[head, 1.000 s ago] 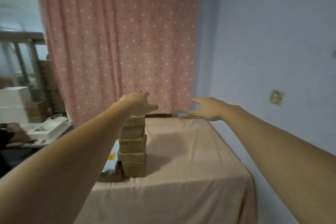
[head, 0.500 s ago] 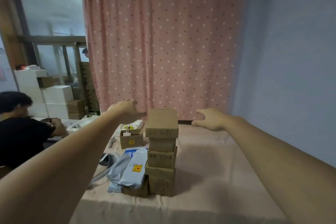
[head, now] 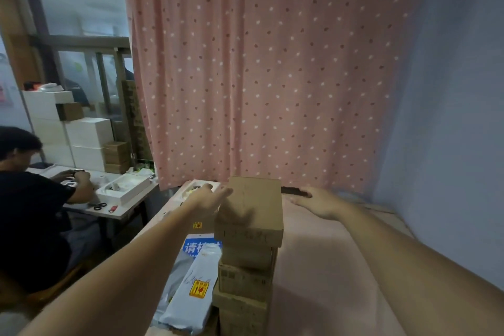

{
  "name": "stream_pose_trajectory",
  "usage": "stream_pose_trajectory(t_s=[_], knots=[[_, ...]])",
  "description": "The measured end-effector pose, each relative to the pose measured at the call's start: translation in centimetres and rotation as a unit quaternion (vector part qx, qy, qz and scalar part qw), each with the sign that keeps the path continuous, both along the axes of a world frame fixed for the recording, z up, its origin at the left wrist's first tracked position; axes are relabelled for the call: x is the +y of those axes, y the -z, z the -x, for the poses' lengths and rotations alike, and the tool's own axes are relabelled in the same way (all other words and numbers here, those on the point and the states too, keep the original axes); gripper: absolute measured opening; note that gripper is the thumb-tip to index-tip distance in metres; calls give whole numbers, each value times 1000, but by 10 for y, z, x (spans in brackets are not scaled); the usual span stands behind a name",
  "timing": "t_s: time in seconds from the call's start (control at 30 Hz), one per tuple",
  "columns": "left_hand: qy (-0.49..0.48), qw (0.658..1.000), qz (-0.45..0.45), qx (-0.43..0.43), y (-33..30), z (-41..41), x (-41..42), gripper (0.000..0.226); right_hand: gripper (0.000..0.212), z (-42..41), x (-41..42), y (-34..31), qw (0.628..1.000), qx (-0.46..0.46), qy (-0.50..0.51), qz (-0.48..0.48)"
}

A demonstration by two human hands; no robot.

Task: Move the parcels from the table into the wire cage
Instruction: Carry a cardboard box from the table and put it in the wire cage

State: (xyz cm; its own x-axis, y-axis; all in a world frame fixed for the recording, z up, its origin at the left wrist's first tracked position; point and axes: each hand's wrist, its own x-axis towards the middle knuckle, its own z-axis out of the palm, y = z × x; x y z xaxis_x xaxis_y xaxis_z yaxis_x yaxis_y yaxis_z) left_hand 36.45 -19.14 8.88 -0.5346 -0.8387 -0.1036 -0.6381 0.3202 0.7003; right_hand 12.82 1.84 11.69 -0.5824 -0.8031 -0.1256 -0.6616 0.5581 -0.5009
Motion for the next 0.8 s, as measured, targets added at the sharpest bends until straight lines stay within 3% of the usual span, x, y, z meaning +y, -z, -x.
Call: stream_pose_trajectory(t_s=[0.1,0.23,0.47,0.5,0.67,0.8], knots=[[-22,995,-80,51,24,20,-30,119,77,11,-31,13,999,-49,14,-1],[-49,984,-162,55,32,41,-34,88,77,17,-62,32,981,-184,51,-21],[-59,981,-176,47,40,58,-40,55,66,17,-82,56,953,-295,63,-34],[-54,981,-177,55,38,58,-42,58,65,16,-82,56,950,-304,65,-29],[-34,972,-203,111,-10,56,-38,49,63,19,-78,23,936,-340,87,39],[27,950,-259,171,-67,71,-27,60,66,25,-67,-33,909,-367,135,142]])
